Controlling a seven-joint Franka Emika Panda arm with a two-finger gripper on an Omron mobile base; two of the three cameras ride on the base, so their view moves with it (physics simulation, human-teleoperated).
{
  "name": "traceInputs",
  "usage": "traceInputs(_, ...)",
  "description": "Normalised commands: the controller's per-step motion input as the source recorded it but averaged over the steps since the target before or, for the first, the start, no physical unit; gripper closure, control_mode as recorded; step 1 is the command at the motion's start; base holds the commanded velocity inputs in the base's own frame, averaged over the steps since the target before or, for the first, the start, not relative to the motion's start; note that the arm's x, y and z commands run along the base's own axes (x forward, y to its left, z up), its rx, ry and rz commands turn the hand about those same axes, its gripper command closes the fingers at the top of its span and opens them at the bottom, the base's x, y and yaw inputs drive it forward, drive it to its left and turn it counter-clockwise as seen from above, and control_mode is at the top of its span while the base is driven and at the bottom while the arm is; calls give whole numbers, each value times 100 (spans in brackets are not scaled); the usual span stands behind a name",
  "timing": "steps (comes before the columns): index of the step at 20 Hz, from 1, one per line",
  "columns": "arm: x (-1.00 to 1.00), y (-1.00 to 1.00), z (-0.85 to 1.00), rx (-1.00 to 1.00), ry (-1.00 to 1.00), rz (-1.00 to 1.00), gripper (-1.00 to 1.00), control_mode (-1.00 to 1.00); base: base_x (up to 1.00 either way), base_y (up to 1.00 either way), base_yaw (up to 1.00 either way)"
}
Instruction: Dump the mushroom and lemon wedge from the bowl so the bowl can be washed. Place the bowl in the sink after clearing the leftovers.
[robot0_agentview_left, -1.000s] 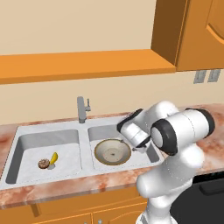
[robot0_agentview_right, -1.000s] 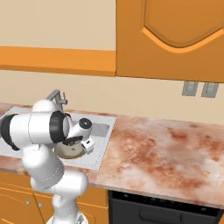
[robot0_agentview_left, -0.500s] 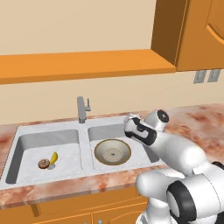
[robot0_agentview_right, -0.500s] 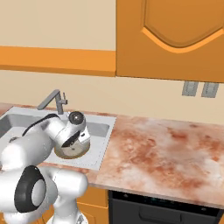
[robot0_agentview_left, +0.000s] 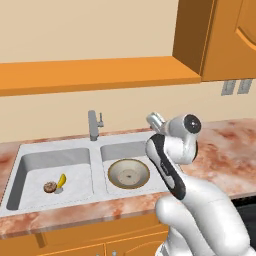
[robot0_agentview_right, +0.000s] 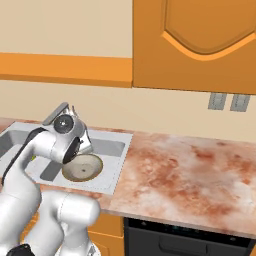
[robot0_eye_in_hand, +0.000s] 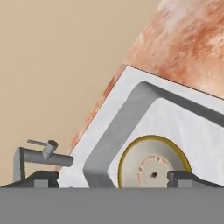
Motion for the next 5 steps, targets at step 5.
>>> traceInputs(5, -78, 15, 64, -2, -4, 9, -100, -100, 0, 0, 0)
